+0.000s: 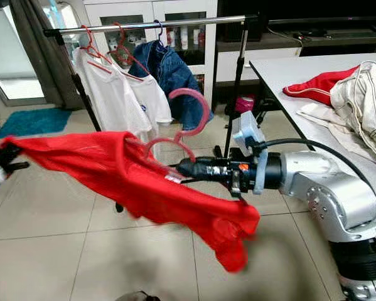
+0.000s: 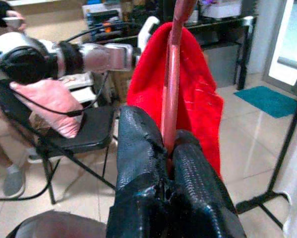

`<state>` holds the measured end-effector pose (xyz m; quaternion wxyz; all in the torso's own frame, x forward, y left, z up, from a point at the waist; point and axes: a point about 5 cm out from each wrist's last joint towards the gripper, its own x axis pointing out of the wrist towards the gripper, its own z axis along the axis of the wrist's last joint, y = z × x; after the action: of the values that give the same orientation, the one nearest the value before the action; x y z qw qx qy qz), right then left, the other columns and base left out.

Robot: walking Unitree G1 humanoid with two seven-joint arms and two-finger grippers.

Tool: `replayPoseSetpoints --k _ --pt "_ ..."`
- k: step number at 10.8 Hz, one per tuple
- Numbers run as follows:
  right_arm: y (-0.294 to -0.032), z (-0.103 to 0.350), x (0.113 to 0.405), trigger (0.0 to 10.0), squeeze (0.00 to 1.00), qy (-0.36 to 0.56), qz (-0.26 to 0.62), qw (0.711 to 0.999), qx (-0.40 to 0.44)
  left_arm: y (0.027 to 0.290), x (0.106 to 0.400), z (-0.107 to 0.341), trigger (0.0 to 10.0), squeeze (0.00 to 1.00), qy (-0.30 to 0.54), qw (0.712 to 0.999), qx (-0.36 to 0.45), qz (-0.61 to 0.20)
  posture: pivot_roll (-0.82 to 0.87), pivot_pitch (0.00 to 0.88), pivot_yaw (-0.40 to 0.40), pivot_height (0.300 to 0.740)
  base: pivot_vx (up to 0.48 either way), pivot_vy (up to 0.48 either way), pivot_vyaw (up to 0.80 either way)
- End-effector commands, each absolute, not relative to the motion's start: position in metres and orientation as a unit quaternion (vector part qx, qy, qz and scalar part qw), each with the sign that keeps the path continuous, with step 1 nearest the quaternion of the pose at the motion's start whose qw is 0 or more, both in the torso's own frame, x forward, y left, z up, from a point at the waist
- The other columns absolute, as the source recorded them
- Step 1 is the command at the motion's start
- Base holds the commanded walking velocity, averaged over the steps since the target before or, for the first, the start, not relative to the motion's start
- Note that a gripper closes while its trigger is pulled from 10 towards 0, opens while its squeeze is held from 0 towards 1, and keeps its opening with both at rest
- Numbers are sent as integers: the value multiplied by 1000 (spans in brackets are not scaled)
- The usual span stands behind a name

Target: Hang hanger

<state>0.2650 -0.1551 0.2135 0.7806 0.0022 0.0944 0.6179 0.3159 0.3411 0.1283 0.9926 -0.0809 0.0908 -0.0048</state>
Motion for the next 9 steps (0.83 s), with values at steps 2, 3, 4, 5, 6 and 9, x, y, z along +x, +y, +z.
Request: replayPoseSetpoints --k 2,3,4,5,6,9 --pt "-155 217 278 10000 0 76 568 819 -9 333 323 152 10000 1000 50 994 -58 -76 -102 0 107 719 0 0 0" --pt "-154 212 286 10000 0 84 522 849 -9 336 323 162 10000 1000 56 993 2 -102 -102 0 107 719 0 0 0" --pt "-153 208 291 10000 0 92 496 864 -13 341 322 169 10000 1000 63 991 41 -113 -102 0 107 719 0 0 0" --pt "-151 204 292 10000 0 101 482 870 -30 342 322 181 10000 1000 54 987 73 -135 -103 0 106 719 0 0 0" --pt "-147 201 290 10000 0 110 488 864 -60 331 325 199 10000 1000 26 975 89 -201 -103 0 105 719 0 0 0" --pt "-129 202 288 10000 0 111 508 847 -109 246 330 240 10000 1000 8 846 91 -525 -105 0 101 719 0 0 0"
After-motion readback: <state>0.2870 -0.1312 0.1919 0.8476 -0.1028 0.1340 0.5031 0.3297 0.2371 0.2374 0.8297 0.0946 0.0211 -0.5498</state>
